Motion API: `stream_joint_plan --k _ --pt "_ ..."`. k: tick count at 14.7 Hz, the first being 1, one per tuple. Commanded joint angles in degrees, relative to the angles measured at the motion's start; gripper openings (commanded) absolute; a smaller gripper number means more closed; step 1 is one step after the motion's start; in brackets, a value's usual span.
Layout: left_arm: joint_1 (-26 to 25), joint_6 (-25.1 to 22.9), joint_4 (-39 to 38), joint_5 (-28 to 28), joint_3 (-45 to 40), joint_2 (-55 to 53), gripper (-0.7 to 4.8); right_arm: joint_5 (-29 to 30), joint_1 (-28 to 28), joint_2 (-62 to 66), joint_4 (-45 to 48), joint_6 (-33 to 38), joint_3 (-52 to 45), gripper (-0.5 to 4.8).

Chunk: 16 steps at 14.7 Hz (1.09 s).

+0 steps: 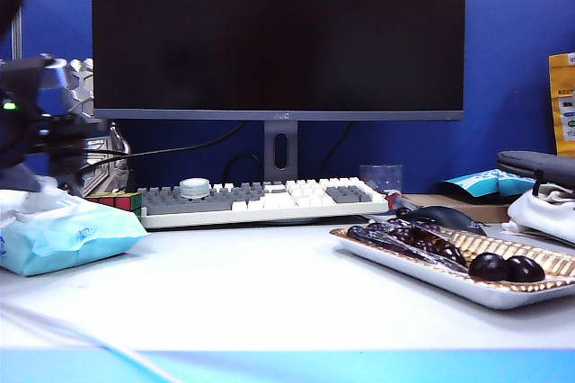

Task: Pull out a wet wipe from the sky blue wet wipes packet and place it on the table.

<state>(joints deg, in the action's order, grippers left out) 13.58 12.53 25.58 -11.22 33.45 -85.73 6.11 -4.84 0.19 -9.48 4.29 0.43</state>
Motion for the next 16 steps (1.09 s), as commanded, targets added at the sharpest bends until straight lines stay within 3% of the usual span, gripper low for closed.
stream_joint_plan --k 1,5,11,12,14,16 --pt "0.0 0.13 -4.17 -1.81 4.42 -2.99 2.4 0.02 -0.04 -0.04 0.52 0.2 -0.13 -0.01" --pt "0.0 0.15 -11.15 -8.11 4.87 -1.05 2.33 0.02 -0.04 -0.04 0.52 0.2 -0.13 -0.01" --pt "-0.04 -0.09 -13.31 -8.24 4.87 -1.16 2.32 0.02 -0.04 -0.04 0.52 0.2 -0.13 -0.01" --pt "-0.04 -0.09 -12.35 -8.7 4.87 -2.19 1.73 0.02 -0.04 -0.04 0.52 0.2 -0.13 -0.01" --pt "-0.04 -0.07 -10.69 -8.33 4.87 -2.58 -0.06 0.04 -0.04 -0.04 0.52 0.2 -0.13 -0.01" --pt "-0.02 -0.09 -7.69 -5.86 4.92 -2.08 -0.06 0.04 -0.04 -0.04 0.52 0.2 -0.13 -0.01"
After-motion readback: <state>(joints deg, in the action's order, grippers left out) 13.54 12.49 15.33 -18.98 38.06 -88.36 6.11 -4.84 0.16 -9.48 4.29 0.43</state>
